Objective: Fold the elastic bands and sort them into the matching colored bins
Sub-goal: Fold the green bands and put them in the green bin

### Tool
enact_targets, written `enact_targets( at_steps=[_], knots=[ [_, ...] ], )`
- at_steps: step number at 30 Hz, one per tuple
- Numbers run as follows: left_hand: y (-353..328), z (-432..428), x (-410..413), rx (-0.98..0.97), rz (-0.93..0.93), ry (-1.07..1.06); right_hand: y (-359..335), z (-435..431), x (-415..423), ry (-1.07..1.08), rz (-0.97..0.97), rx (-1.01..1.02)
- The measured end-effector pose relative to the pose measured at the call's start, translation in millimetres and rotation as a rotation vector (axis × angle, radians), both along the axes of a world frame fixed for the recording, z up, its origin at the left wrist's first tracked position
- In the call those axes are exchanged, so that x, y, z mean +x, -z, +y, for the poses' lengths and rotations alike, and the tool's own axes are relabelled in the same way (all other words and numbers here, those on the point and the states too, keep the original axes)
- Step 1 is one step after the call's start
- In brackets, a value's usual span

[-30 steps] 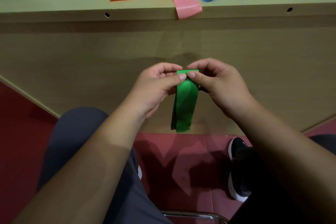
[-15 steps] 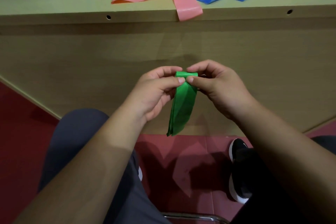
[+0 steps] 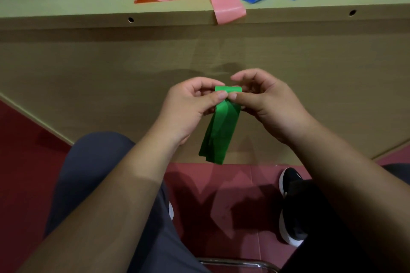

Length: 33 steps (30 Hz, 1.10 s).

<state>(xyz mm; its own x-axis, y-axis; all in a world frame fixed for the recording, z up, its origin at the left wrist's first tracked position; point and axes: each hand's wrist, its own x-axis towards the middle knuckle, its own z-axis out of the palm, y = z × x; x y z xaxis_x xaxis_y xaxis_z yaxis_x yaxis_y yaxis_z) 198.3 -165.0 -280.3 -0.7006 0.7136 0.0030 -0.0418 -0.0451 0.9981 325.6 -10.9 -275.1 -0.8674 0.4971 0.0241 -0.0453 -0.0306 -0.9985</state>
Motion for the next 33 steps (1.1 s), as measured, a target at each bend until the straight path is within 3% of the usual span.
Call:
enact_targets(
  at_steps=[4, 8, 18, 33],
  knots=[
    [2.1, -0.7, -2.6, -0.023, 0.139, -0.003, -2.7, 4.9, 3.3, -0.019, -0.063, 0.162],
    [5.5, 4.7, -1.2, 0.009, 0.165, -0.031, -5.9, 4.6, 3.2, 0.067, -0.054, 0.272],
    [22.9, 16.7, 0.8, -0.108, 0.231, -0.103, -13.9, 15.8, 4.8, 0.206, 0.018, 0.282],
    [24.9, 25.9, 10.2, -0.2, 0.155, 0.008, -13.0, 16.1, 6.8, 0.249, 0.048, 0.359]
  ],
)
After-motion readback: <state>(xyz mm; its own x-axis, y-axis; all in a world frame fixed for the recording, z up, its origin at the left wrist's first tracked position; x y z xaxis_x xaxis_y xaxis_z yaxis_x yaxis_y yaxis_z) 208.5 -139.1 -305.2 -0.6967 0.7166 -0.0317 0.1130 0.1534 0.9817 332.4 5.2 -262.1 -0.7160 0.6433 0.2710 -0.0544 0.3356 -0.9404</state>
